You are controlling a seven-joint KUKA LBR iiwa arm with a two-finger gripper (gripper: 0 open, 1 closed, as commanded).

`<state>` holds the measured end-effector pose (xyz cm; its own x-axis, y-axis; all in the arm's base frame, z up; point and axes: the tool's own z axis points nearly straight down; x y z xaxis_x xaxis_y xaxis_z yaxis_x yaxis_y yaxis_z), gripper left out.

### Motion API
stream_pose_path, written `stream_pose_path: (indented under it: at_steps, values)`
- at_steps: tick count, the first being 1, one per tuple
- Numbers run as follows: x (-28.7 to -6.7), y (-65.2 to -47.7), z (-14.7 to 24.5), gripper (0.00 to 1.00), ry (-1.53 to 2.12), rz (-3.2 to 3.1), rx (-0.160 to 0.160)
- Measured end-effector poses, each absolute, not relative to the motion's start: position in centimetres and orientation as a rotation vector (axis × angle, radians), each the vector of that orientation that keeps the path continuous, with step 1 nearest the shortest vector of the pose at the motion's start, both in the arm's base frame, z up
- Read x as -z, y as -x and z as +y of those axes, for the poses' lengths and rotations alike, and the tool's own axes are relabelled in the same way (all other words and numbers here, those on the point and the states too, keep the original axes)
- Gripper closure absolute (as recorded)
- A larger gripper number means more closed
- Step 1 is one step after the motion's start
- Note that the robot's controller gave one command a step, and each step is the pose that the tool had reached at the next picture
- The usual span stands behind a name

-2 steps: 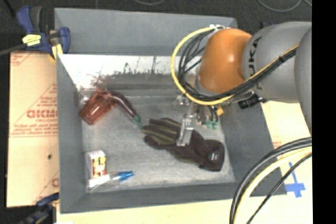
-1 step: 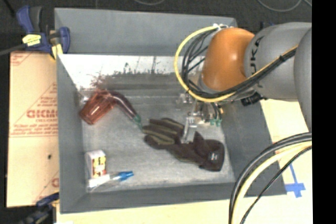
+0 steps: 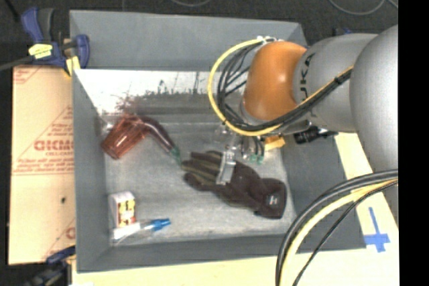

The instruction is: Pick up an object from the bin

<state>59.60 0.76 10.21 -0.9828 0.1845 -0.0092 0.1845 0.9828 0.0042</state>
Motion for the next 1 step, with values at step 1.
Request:
stream_pose_path:
  at_steps: [1]
  values:
    - [-7.22, -58.74, 1.14, 1.00, -0.424, 3.102, 0.004]
